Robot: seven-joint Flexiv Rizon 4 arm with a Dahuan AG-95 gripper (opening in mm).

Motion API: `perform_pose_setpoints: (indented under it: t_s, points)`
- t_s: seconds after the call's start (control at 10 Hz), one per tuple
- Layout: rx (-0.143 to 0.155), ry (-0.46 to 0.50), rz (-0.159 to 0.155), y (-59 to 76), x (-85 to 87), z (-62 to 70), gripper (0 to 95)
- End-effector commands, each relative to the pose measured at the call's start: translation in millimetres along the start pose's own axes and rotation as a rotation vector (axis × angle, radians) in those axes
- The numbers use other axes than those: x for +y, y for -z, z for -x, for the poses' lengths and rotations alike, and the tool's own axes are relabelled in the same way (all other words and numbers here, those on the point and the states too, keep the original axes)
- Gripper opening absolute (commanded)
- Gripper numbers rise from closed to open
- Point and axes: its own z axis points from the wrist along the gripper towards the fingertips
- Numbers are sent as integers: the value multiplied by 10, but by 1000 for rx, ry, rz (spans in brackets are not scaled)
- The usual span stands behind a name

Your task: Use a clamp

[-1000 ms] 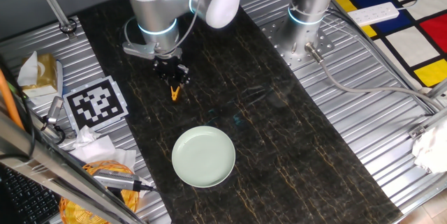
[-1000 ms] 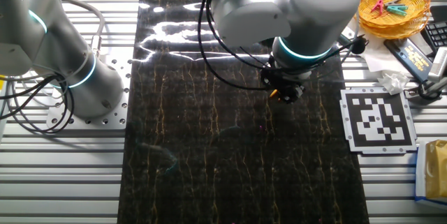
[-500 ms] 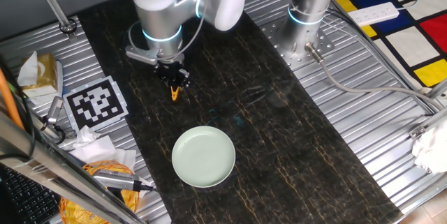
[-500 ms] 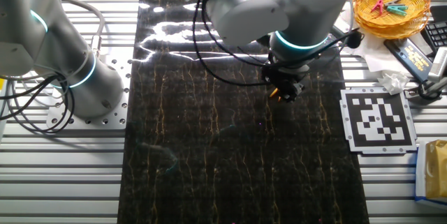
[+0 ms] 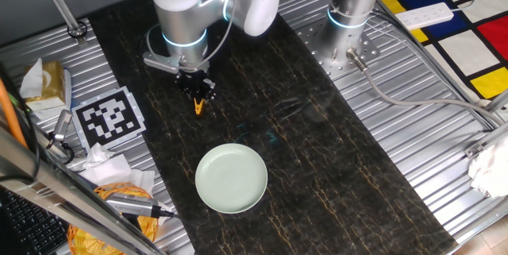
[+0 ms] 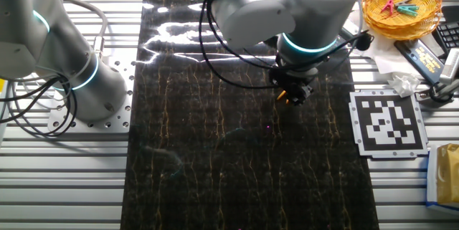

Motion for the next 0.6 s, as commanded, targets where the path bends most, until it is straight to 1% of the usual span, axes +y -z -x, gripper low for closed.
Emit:
perform_pose_setpoints:
  t_s: [0.1, 0.6]
  points:
    - [-3, 3, -3, 7, -2, -5, 380]
    - [-5, 11, -2, -33, -1, 20, 380]
